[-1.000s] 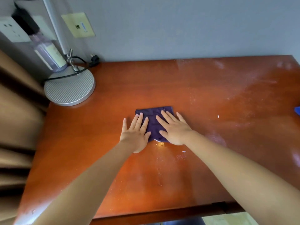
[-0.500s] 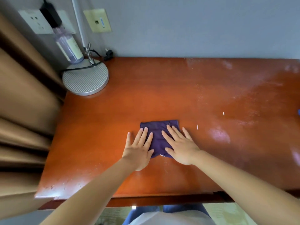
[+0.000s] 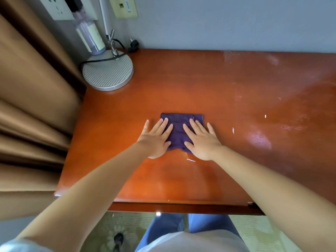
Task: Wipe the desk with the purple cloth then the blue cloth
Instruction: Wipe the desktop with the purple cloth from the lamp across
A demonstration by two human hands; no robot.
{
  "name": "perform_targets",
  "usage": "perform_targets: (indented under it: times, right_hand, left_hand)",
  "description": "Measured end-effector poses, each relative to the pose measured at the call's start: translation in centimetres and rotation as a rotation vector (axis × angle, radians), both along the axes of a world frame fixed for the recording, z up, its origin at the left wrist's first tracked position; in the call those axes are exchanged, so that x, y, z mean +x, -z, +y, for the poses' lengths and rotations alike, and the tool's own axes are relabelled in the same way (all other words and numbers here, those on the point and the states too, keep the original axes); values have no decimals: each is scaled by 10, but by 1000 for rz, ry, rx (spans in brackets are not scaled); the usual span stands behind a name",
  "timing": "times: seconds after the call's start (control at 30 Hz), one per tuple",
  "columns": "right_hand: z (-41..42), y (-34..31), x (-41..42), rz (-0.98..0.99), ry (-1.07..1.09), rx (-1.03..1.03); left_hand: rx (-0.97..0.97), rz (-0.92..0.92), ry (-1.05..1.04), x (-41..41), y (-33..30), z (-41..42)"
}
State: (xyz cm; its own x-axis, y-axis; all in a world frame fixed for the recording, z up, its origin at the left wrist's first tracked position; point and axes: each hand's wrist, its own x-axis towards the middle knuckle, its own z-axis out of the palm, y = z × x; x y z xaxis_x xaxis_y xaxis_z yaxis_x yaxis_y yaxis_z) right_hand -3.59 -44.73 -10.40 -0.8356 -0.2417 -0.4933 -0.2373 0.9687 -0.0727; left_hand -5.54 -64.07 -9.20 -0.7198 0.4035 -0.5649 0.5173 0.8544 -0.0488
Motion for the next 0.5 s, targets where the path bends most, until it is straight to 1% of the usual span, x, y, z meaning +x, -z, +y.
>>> perform_targets:
  times: [0.23, 0.33, 0.5]
  right_hand:
    - [-5, -1, 56, -23, -94, -21]
    - [-2, -1, 51, -20, -112, -10]
    - [1, -4, 20, -16, -143, 33]
  left_hand:
    - [74, -20, -42, 67, 9, -15]
    - [104, -18, -52, 64, 12, -11]
    - [107, -1, -76, 44, 12, -3]
